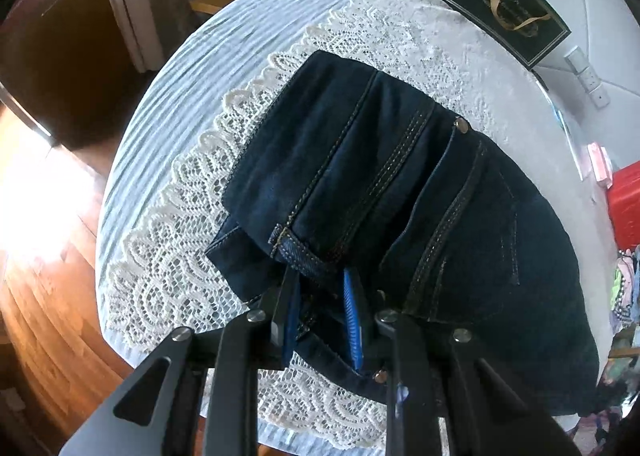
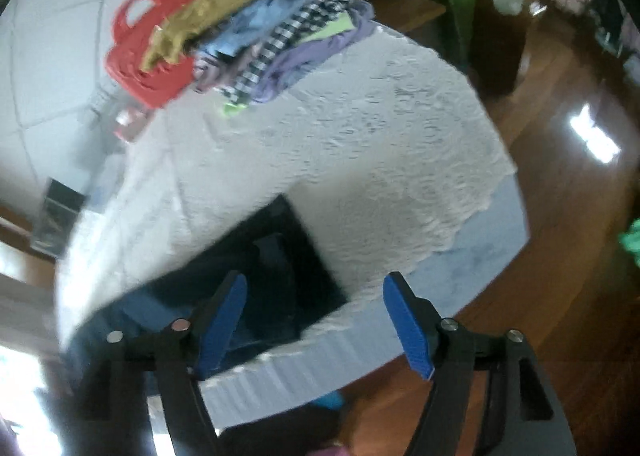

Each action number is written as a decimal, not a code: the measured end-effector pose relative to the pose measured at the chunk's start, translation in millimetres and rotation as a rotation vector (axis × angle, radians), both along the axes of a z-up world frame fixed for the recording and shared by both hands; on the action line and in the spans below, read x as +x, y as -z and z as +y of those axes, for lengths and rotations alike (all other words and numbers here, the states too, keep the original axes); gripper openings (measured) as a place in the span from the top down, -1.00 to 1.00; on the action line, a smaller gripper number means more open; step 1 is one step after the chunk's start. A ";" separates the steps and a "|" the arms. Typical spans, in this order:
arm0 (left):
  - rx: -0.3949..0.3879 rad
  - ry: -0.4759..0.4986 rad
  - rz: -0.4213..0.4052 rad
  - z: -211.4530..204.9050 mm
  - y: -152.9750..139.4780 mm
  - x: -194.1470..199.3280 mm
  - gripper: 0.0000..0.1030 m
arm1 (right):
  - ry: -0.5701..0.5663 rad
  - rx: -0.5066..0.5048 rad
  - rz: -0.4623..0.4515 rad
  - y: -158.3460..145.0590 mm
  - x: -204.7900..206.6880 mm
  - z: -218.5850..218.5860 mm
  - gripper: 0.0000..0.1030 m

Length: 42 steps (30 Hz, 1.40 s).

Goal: Fold clothes

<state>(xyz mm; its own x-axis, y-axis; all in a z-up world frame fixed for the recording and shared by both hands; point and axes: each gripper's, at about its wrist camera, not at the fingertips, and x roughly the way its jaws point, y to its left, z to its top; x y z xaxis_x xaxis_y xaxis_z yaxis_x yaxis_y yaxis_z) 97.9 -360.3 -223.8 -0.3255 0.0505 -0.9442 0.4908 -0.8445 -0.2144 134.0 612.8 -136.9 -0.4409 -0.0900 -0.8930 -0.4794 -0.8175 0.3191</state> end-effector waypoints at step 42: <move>-0.090 -0.108 0.038 13.8 -0.4 -2.9 -0.46 | 0.075 -0.076 -0.002 56.1 -8.6 -56.0 0.05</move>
<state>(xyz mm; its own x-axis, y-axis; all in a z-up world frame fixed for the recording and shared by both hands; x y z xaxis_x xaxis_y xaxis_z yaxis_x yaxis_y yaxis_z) 95.0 -346.6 -223.4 -0.3596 -0.0709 -0.9304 0.5733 -0.8035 -0.1604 125.3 556.8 -193.1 -0.4472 -0.1246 -0.8857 -0.5391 -0.7527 0.3781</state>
